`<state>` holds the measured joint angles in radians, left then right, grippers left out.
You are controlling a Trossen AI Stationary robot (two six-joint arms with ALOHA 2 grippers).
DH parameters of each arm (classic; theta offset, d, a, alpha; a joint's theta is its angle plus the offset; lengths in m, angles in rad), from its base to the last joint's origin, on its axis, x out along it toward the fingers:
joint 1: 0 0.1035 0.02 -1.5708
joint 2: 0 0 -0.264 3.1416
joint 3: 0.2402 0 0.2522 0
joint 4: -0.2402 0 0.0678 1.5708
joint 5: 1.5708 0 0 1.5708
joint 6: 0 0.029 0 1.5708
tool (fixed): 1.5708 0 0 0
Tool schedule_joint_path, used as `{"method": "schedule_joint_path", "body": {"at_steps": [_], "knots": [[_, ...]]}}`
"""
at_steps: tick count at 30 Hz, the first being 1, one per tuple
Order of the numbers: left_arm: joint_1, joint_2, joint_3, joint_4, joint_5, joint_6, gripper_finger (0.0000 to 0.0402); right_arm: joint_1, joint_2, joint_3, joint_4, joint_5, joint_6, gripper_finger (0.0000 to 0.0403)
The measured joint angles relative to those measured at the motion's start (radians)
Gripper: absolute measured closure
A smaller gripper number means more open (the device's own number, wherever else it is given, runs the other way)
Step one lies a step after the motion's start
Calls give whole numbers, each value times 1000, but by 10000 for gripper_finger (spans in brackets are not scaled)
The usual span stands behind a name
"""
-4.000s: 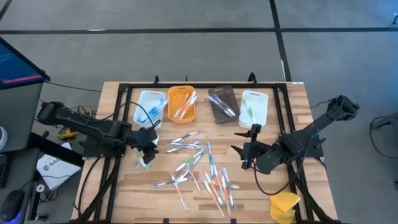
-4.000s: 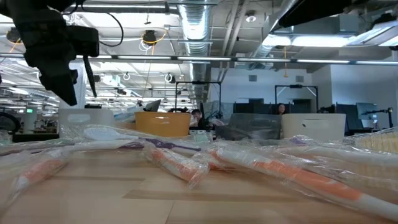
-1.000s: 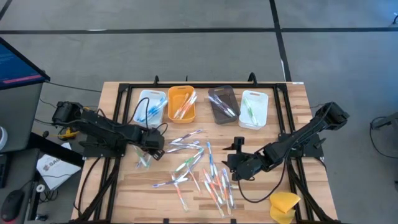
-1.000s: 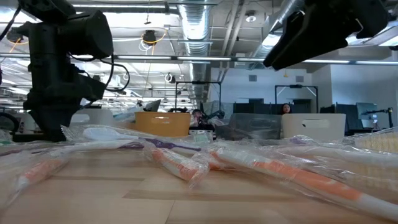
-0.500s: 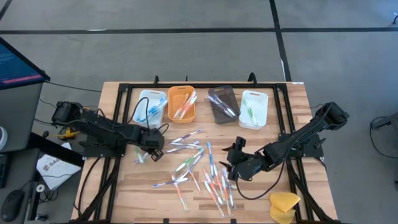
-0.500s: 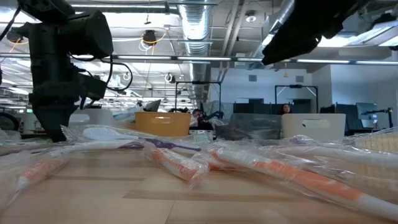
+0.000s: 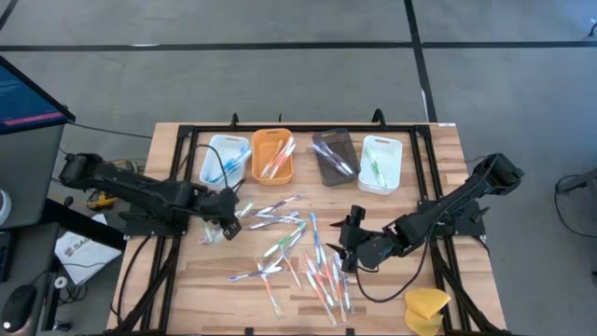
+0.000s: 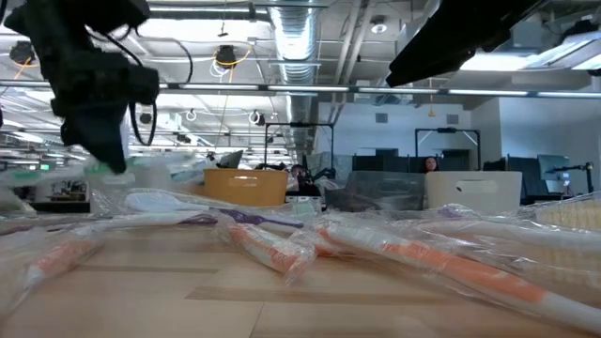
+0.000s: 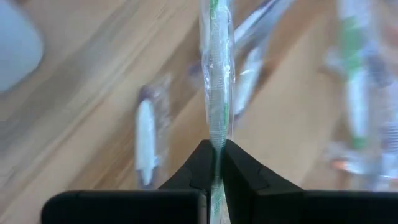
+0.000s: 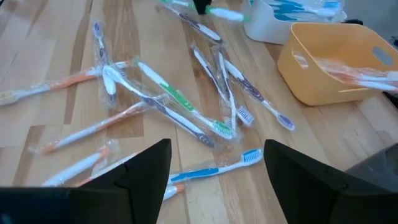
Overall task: Pick & Place Toothbrushes
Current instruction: Put the green toothbrush into right white the bin
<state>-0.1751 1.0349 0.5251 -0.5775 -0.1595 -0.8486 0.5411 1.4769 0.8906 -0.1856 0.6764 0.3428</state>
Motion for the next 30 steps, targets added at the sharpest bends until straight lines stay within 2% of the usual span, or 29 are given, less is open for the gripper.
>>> {"method": "schedule_joint_path", "body": {"at_steps": [6, 13, 21, 30], "knots": [[-40, -98, 1, 139, -20, 70, 390, 0, 0, 0, 9, 0, -2, 150], [-63, -117, 2, 274, -25, 167, 390, -1, 0, 0, 26, 0, -2, 150], [-97, -87, 2, 455, -81, 365, 390, -3, 0, 0, 85, 2, -10, 150], [-131, 42, 2, 789, -84, 638, 390, -43, 0, 0, 343, 4, -90, 150]]}}
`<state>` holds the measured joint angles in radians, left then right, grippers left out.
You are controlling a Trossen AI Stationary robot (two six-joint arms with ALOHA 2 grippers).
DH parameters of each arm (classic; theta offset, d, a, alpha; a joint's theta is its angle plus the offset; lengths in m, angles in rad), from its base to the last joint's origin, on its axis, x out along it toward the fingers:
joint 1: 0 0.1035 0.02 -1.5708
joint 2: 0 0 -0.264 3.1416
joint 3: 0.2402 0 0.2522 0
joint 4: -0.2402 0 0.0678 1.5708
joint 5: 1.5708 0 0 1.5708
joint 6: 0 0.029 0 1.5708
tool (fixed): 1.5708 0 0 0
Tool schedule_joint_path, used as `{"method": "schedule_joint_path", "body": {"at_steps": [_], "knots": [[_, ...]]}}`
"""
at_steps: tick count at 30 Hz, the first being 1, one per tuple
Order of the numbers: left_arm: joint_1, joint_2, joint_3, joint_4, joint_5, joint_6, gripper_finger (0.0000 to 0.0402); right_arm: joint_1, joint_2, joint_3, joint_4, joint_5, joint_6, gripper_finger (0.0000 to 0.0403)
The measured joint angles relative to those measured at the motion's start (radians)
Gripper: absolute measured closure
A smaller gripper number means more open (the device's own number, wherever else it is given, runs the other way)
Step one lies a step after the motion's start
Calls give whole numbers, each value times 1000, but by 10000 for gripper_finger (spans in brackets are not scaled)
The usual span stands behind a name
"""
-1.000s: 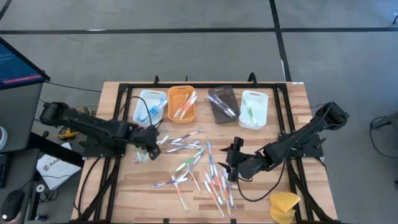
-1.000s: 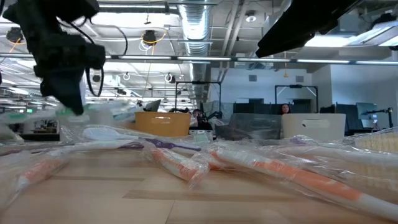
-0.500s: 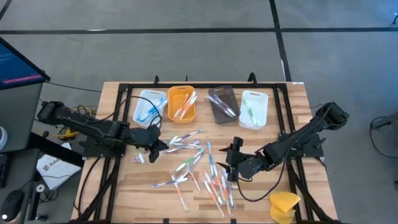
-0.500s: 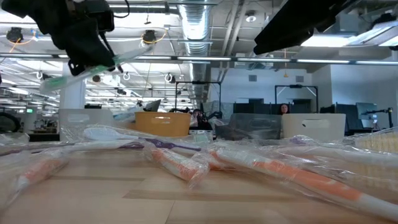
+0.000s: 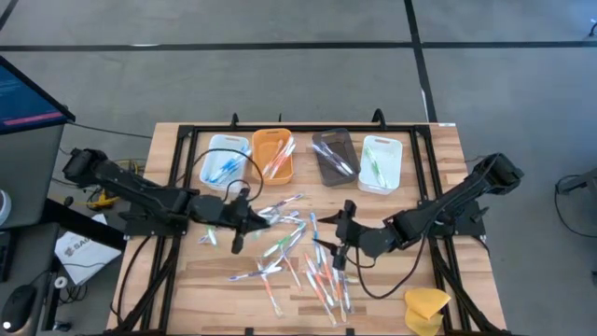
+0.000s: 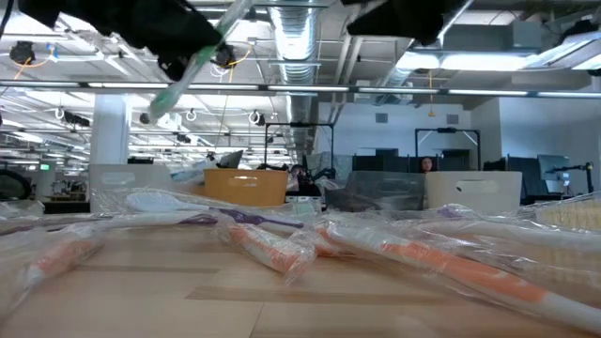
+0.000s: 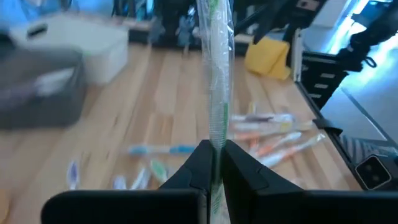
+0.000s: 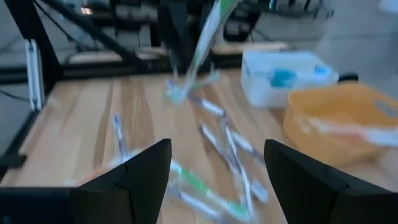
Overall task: Pick & Place Toothbrushes
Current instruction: Put the green toothbrush into right white the bin
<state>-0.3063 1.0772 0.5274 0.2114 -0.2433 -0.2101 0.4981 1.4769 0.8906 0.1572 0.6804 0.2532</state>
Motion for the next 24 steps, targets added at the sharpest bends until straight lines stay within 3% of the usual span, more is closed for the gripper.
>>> {"method": "schedule_joint_path", "body": {"at_steps": [10, 17, 24], "knots": [[-2, 85, 0, 213, 34, 101, 390, -14, 0, 0, 237, -1, -227, 150], [1, 84, 0, 288, 34, 145, 390, -61, 0, 0, 321, -6, -262, 150], [30, 84, 0, 306, 22, 161, 390, -134, 0, 0, 364, -216, -284, 150]]}}
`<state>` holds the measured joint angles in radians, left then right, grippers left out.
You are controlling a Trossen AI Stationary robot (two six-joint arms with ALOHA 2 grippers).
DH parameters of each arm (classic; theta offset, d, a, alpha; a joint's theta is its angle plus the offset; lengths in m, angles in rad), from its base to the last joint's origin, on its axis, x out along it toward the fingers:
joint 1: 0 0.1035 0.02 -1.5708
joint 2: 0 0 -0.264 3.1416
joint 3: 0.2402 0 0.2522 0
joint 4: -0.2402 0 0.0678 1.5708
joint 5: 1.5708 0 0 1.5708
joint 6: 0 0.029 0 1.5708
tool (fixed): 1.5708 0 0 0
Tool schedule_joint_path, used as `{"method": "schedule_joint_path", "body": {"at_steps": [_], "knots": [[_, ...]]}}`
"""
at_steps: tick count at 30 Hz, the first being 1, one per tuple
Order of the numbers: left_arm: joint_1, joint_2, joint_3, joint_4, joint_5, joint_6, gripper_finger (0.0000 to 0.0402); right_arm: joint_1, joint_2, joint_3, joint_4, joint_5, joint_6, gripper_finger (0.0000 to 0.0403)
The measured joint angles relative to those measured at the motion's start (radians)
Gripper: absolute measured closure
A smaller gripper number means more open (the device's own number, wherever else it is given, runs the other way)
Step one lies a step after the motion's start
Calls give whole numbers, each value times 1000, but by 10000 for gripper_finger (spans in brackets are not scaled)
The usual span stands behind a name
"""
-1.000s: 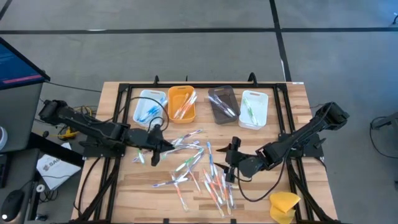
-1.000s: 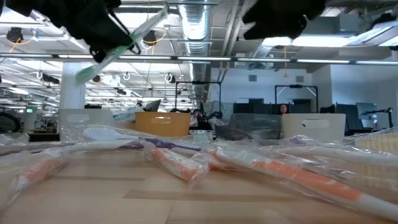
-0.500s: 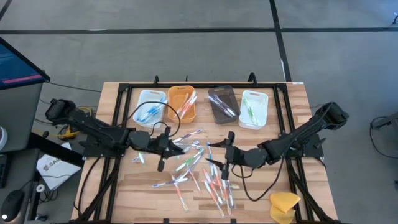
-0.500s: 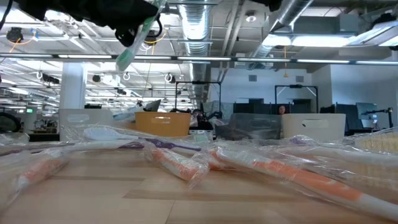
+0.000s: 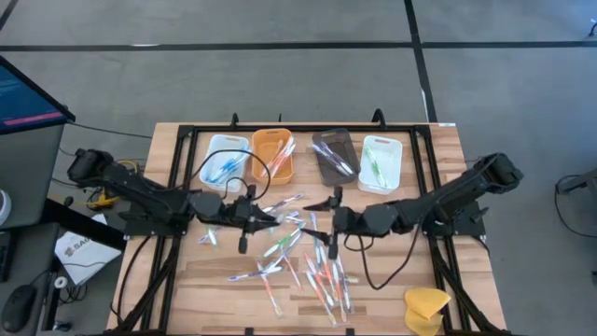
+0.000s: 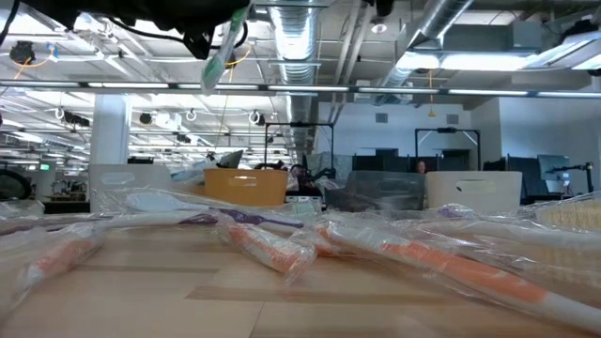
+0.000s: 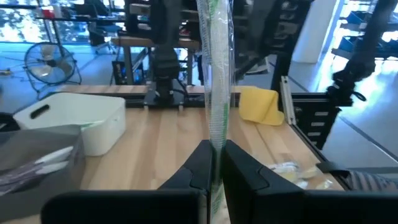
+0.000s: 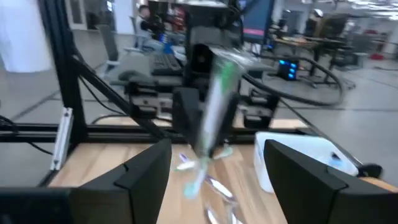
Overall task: Pick & Place Toothbrushes
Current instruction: Put the green toothbrush into right white the bin
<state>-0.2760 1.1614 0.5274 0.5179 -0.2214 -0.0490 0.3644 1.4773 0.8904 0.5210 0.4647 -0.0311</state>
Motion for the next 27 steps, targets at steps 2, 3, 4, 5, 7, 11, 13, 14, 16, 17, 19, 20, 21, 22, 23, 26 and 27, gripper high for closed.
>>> {"method": "schedule_joint_path", "body": {"at_steps": [2, 3, 4, 5, 7, 11, 13, 14, 16, 17, 19, 20, 21, 22, 23, 26, 27], "knots": [[11, 0, 0, 1, 0, 0, 390, -16, 0, 0, 15, -29, -7, 150], [15, 2, 0, 4, 0, 0, 390, -23, 0, 0, 20, -36, -8, 150], [20, 7, 0, 14, 0, 0, 390, -30, 0, 0, 29, -47, -20, 150], [25, 13, 0, 22, 0, 0, 390, -35, 0, 0, 40, -55, -32, 150], [37, 33, 0, 51, 13, 0, 390, -45, 0, 0, 63, -78, -60, 150], [61, 76, 0, 99, 37, 1, 390, -60, 0, 0, 88, -83, -75, 150], [70, 88, 0, 134, 38, 15, 390, -59, 0, 0, 88, -83, -75, 150], [71, 95, 0, 153, 43, 27, 390, -59, 0, 0, 88, -83, -75, 150], [71, 110, 0, 195, 48, 47, 390, -58, 8, 0, 89, -83, -74, 150], [70, 118, 0, 213, 50, 50, 390, -58, 17, 0, 96, -83, -75, 150], [71, 130, 0, 235, 53, 51, 390, -57, 20, -2, 85, -84, -76, 150], [75, 135, 1, 239, 54, 52, 390, -57, 20, -2, 88, -87, -76, 150], [77, 139, 1, 239, 54, 52, 390, -57, 24, 0, 93, -87, -76, 150], [81, 144, 1, 242, 57, 52, 390, -59, 32, 2, 103, -87, -76, 150], [86, 149, 1, 250, 64, 52, 390, -59, 36, 1, 92, -88, -76, 150], [101, 165, 1, 277, 77, 48, 390, -64, 45, 0, 99, -98, -77, 150], [105, 170, 1, 285, 86, 47, 390, -67, 55, 4, 117, -99, -77, 150]]}}
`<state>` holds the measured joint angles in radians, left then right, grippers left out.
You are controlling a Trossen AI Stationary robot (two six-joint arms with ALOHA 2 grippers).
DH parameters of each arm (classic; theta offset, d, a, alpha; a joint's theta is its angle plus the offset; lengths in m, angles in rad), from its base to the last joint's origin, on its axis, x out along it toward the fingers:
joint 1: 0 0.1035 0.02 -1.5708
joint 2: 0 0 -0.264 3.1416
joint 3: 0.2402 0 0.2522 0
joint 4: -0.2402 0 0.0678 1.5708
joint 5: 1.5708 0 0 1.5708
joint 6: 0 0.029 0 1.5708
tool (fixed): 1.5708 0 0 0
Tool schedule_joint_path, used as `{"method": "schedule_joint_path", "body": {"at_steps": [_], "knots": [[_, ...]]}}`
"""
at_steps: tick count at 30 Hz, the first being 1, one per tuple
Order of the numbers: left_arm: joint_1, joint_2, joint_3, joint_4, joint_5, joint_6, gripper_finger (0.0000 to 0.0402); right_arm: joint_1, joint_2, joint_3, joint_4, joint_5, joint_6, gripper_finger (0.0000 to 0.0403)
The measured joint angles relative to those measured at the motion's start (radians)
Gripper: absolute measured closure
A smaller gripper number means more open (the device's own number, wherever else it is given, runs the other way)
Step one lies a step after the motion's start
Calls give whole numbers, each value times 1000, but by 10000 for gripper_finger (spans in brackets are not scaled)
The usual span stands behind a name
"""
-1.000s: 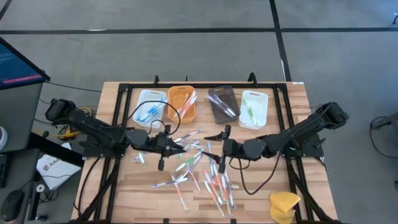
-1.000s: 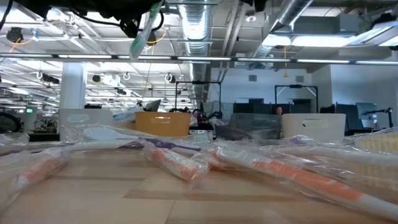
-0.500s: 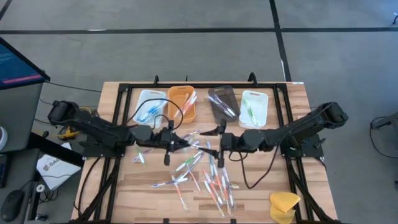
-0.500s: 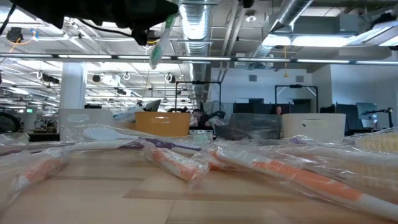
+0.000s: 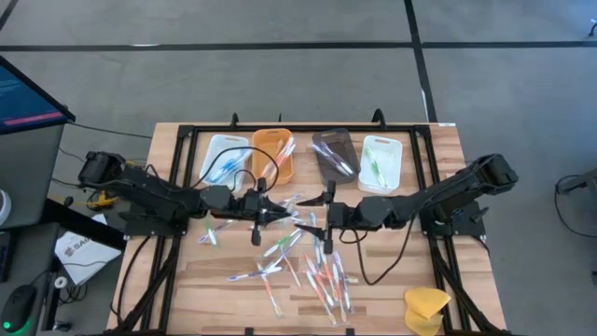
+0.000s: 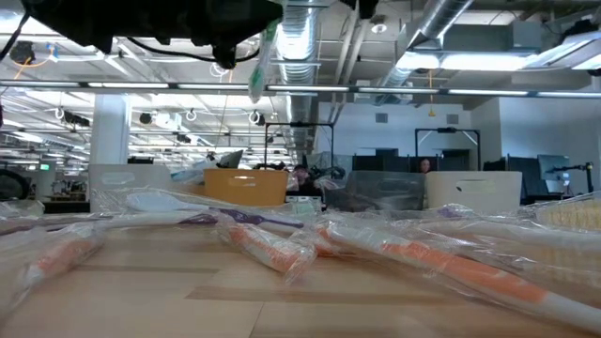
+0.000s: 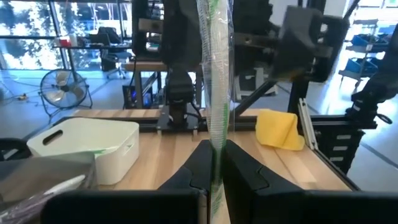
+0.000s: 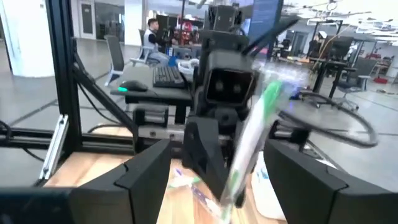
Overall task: Pick & Place Toothbrushes
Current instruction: Put the green toothbrush into right white the bin
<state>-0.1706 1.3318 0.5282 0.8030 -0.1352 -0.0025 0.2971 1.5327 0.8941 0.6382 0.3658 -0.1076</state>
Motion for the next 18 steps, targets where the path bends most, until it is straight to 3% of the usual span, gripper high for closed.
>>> {"method": "schedule_joint_path", "body": {"at_steps": [8, 18], "knots": [[9, 62, 46, 5, 38, 4, 390, -10, 103, 87, -12, -2, -78, 150], [6, 66, 55, 7, 89, 37, 390, 44, 157, 236, -215, 25, -154, 181]]}}
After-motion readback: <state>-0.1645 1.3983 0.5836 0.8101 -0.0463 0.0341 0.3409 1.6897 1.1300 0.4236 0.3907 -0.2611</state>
